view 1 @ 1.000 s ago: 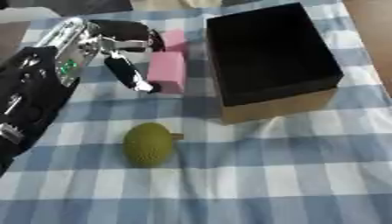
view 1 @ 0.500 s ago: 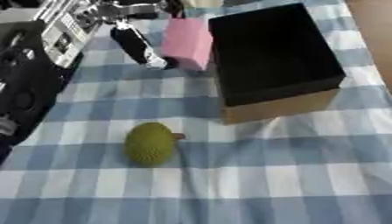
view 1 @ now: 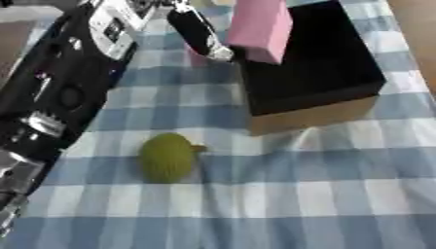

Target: Pick up objects on the table and place them in the box.

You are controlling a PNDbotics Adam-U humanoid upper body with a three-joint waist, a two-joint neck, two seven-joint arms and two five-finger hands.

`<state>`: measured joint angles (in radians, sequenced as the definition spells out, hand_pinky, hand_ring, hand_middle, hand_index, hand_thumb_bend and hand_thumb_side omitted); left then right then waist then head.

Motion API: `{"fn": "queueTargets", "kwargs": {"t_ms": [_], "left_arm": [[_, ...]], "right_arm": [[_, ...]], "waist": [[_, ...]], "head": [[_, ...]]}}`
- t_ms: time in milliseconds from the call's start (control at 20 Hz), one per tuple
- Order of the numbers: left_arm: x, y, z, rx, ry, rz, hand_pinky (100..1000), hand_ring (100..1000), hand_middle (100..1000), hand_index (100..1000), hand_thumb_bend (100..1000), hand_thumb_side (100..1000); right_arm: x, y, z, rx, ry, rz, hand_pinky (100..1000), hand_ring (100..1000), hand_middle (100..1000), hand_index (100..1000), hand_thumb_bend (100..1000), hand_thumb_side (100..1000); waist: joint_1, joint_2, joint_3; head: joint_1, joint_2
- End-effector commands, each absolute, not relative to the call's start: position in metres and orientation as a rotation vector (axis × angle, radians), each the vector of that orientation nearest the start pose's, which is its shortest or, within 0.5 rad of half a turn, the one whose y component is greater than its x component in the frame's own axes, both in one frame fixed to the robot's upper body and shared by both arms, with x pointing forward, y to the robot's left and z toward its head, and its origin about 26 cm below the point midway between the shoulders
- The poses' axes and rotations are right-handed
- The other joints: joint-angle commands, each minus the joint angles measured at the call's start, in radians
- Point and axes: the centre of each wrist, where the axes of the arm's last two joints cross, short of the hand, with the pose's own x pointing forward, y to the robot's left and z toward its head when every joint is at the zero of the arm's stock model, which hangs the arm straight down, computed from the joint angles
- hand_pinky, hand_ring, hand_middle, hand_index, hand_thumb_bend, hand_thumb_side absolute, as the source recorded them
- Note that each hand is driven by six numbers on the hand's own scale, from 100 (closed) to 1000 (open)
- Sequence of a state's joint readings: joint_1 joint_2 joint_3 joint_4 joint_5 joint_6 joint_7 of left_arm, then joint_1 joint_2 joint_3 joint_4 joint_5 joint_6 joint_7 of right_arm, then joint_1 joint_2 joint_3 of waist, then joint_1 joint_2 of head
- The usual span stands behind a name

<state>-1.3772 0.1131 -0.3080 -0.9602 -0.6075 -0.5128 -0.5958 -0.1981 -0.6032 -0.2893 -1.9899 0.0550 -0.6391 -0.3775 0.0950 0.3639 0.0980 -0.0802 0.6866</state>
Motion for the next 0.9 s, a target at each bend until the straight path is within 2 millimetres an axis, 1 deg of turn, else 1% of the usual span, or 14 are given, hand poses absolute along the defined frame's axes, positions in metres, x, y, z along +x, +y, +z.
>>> {"fn": "queueTargets", "kwargs": {"t_ms": [50, 200, 350, 450, 500, 550, 600, 650, 700, 750, 800, 850, 900], "left_arm": [[0.448, 0.025, 0.344, -0.323, 2.256, 2.330, 847, 728, 569, 627, 100, 411], [0.451, 0.016, 0.331, -0.313, 2.261, 2.375, 845, 729, 571, 631, 100, 418], [0.455, 0.011, 0.317, -0.365, 2.244, 2.410, 845, 733, 585, 636, 100, 407], [0.458, 0.008, 0.308, -0.405, 2.229, 2.422, 848, 740, 593, 660, 100, 401], [0.459, 0.007, 0.304, -0.421, 2.221, 2.426, 856, 755, 621, 709, 100, 414], [0.460, 0.005, 0.299, -0.434, 2.212, 2.430, 859, 765, 641, 731, 100, 421], [0.460, 0.003, 0.295, -0.446, 2.205, 2.432, 868, 790, 689, 798, 100, 436], [0.461, 0.001, 0.291, -0.458, 2.196, 2.434, 873, 801, 710, 829, 100, 446], [0.461, 0.001, 0.288, -0.469, 2.187, 2.435, 887, 826, 751, 873, 100, 485], [0.462, 0.000, 0.286, -0.478, 2.176, 2.435, 894, 836, 766, 892, 112, 507], [0.462, 0.000, 0.285, -0.488, 2.169, 2.431, 911, 858, 791, 922, 187, 587], [0.463, 0.001, 0.285, -0.500, 2.173, 2.415, 922, 871, 802, 941, 246, 643], [0.463, 0.001, 0.285, -0.513, 2.181, 2.397, 929, 880, 810, 954, 287, 689]], "right_arm": [[0.271, -0.374, 0.253, 0.757, 3.124, -0.232, 904, 916, 494, 902, 100, 426], [0.271, -0.373, 0.255, 0.750, 3.123, -0.206, 904, 919, 497, 902, 100, 438], [0.272, -0.373, 0.256, 0.744, 3.125, -0.192, 904, 921, 497, 902, 100, 446], [0.272, -0.372, 0.257, 0.741, 3.127, -0.187, 905, 923, 497, 902, 100, 453], [0.272, -0.372, 0.257, 0.740, 3.128, -0.185, 905, 924, 496, 903, 100, 458], [0.272, -0.372, 0.256, 0.739, 3.130, -0.185, 905, 924, 496, 903, 100, 458], [0.272, -0.372, 0.256, 0.738, 3.130, -0.185, 905, 925, 496, 903, 100, 461], [0.272, -0.371, 0.256, 0.737, 3.131, -0.184, 905, 925, 496, 903, 100, 462], [0.272, -0.371, 0.257, 0.736, 3.131, -0.184, 905, 926, 495, 903, 100, 466], [0.272, -0.371, 0.256, 0.736, 3.132, -0.183, 905, 927, 495, 903, 100, 467], [0.272, -0.371, 0.256, 0.737, 3.133, -0.183, 906, 928, 494, 903, 100, 470], [0.272, -0.371, 0.256, 0.739, 3.134, -0.184, 906, 928, 493, 903, 100, 470], [0.272, -0.371, 0.256, 0.740, 3.135, -0.185, 906, 929, 493, 903, 100, 470]], "waist": [[-0.010, -0.019, -0.007], [-0.012, -0.017, -0.016], [-0.011, -0.016, -0.020], [-0.010, -0.016, -0.022], [-0.010, -0.015, -0.023], [-0.010, -0.014, -0.024], [-0.009, -0.014, -0.024], [-0.009, -0.013, -0.024], [-0.009, -0.013, -0.025], [-0.008, -0.012, -0.025], [-0.008, -0.012, -0.025], [-0.008, -0.011, -0.025], [-0.007, -0.011, -0.025]], "head": [[0.008, -0.002], [0.013, -0.005], [0.014, -0.006], [0.015, -0.007], [0.016, -0.007], [0.017, -0.007], [0.019, -0.007], [0.021, -0.007], [0.022, -0.006], [0.023, -0.006], [0.023, -0.006], [0.022, -0.006], [0.022, -0.006]]}}
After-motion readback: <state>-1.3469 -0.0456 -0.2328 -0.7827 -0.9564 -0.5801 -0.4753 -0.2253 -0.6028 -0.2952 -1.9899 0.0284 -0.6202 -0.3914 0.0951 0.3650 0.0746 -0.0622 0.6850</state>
